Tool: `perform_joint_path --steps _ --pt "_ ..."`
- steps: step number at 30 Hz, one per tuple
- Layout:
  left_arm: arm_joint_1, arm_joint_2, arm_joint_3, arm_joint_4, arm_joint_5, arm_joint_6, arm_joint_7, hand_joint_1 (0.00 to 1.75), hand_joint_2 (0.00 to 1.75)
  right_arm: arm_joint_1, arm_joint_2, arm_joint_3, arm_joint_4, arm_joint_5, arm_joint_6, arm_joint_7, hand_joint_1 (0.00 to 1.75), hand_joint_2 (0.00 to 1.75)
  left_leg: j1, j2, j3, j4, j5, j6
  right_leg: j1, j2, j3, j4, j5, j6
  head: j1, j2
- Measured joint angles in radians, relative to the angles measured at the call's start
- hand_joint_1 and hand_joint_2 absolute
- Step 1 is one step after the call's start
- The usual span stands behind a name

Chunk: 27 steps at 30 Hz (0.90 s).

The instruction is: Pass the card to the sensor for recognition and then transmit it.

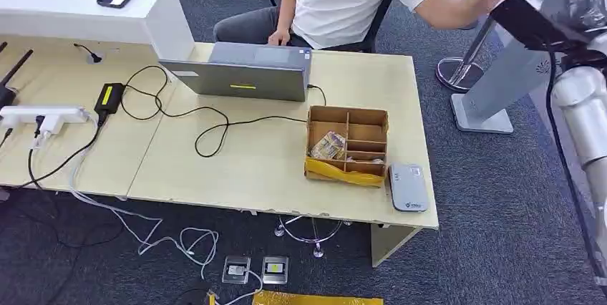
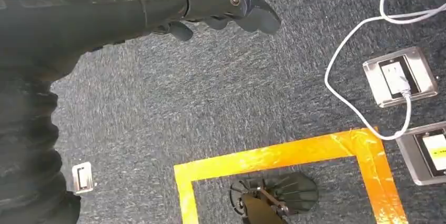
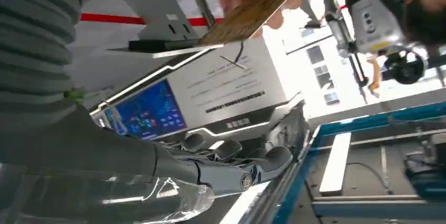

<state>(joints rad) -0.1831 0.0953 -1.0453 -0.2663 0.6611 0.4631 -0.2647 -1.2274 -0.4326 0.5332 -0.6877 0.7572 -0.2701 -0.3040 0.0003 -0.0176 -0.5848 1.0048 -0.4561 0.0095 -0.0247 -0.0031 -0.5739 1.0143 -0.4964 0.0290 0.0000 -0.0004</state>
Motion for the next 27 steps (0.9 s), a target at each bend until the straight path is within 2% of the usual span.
perform_joint_path --steps 8,10,17,27 --pt "-0.006 0.007 -0.002 0.0 0.0 -0.016 0.003 0.0 1.75 0.034 0.048 0.094 -0.054 0.021 0.012 0.005 0.0 1.75 0.0 -0.001 0.0 0.0 0.0 0.0 0.0 -0.001 0.0 0.0 0.0 0.0 0.0 0.0" --pt "-0.006 0.009 -0.002 0.0 0.002 -0.018 0.008 0.0 1.75 0.034 0.055 0.109 -0.057 0.025 0.037 0.005 0.0 1.75 0.0 -0.001 0.0 0.0 0.0 0.0 0.0 -0.001 0.0 0.0 0.0 0.0 0.0 0.0" --pt "-0.006 0.013 -0.002 0.0 0.01 -0.024 0.01 0.0 1.75 0.035 0.082 0.142 -0.06 0.047 0.08 0.001 0.0 1.75 0.0 -0.001 0.0 0.0 0.0 -0.001 0.0 -0.001 0.0 0.0 0.0 0.0 0.0 0.0" --pt "-0.01 0.016 -0.002 0.0 0.011 -0.028 0.017 0.0 1.75 0.034 0.107 0.168 -0.058 0.058 0.082 0.0 0.0 1.75 0.0 -0.001 0.0 0.0 0.0 -0.001 0.0 -0.001 0.0 0.0 0.0 0.0 0.0 0.0"
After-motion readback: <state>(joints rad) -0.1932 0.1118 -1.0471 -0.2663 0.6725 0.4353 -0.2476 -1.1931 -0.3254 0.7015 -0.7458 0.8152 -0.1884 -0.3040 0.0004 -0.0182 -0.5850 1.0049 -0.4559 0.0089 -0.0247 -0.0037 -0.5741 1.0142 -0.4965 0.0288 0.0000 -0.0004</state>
